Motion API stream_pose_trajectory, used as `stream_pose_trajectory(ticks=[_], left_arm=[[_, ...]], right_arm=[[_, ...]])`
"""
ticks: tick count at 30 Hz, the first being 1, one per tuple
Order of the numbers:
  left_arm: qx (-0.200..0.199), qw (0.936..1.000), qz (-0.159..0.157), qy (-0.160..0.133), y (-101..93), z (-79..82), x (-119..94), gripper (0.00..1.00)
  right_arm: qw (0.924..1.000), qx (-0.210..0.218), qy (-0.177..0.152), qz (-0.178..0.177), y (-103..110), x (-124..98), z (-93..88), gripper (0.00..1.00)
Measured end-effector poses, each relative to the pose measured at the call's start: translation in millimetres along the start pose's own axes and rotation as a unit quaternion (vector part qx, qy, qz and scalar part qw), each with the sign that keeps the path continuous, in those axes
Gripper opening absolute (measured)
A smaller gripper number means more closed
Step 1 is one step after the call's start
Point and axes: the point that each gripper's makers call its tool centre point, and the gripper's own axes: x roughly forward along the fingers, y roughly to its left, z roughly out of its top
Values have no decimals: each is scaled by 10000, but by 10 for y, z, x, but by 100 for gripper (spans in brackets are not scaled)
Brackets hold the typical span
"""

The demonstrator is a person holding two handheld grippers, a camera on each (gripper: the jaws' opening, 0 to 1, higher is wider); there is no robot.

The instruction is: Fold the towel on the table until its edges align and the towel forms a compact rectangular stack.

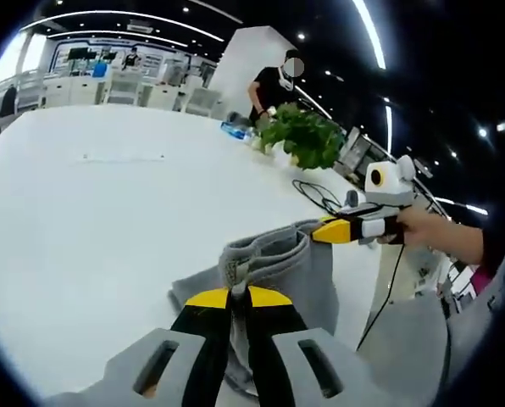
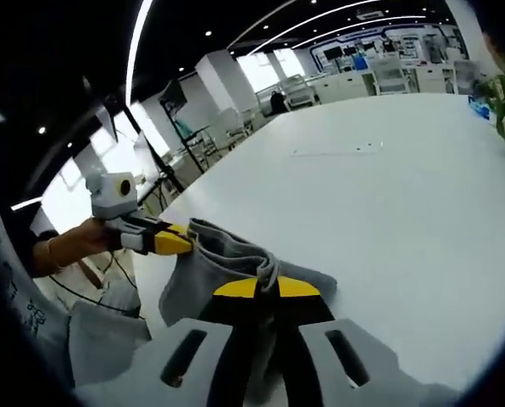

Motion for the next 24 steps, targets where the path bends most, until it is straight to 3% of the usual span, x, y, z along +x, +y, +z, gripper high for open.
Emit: stream_pose_trajectory(ticks=[11, 17, 22, 24], left_arm=[[-381, 9985, 106, 390, 184, -237, 283, 6], [-496, 9972, 307, 473, 301, -356, 414, 7], [-417, 9975, 412, 399, 325, -331, 394, 11], [-127, 9986, 499, -113, 370, -178, 380, 14]], right_arm=[[9980, 402, 411, -270, -260, 193, -213, 5], [9975, 484, 355, -381, -430, 277, -273, 11], [9969, 573, 272, -457, -470, 268, -245, 18], [9972, 591, 129, -439, -467, 244, -198, 21]])
